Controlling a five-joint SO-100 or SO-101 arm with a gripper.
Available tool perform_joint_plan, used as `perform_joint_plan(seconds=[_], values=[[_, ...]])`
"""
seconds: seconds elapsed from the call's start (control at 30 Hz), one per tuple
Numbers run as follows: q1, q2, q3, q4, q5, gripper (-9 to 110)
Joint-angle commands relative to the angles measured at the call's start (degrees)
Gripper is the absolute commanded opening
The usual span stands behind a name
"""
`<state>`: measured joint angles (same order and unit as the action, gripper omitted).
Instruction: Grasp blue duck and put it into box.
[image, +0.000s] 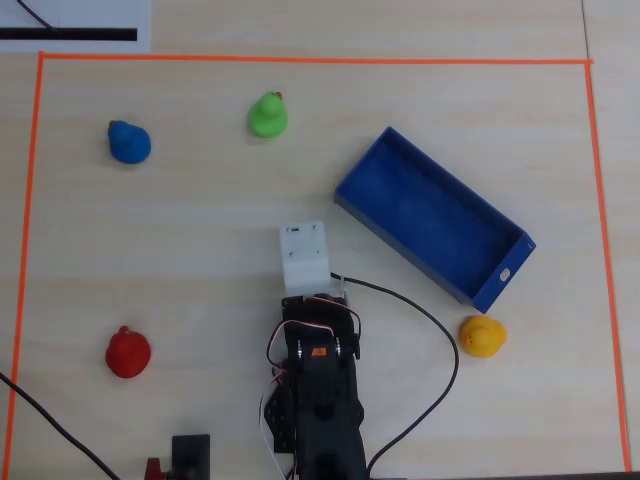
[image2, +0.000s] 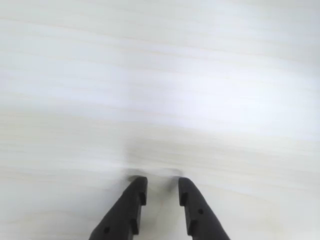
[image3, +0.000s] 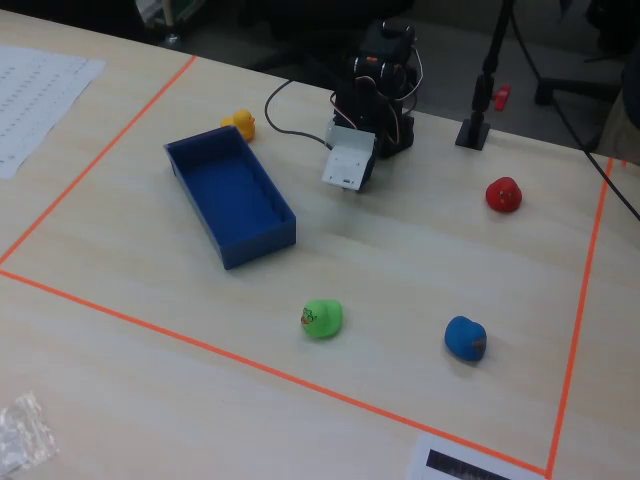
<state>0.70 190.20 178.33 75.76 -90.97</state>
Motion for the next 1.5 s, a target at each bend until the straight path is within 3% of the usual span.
perform_joint_plan(seconds=[0.0, 0.3, 0.47, 0.63, 0.77, 0.9, 0.97, 1.07, 1.17, 1.23, 1.47], values=[[0.4, -0.4, -0.1, 1.3, 0.4, 7], [0.4, -0.4, -0.1, 1.3, 0.4, 9], [0.4, -0.4, -0.1, 1.3, -0.1, 0], [-0.5, -2.5, -0.6, -2.5, -3.8, 0], [-4.2, -23.4, -13.4, -18.5, -2.4, 0], [-14.3, -46.0, -34.9, -41.8, 16.6, 0], [-18.9, -54.1, -40.0, -60.7, 23.1, 5], [-22.9, -66.3, -41.0, -88.5, 23.4, 7], [-25.7, -75.8, -38.4, -105.8, 18.6, 11], [-26.5, -81.0, -37.3, -110.9, 16.1, 13], [-27.8, -96.3, -42.8, -111.4, 8.0, 29]])
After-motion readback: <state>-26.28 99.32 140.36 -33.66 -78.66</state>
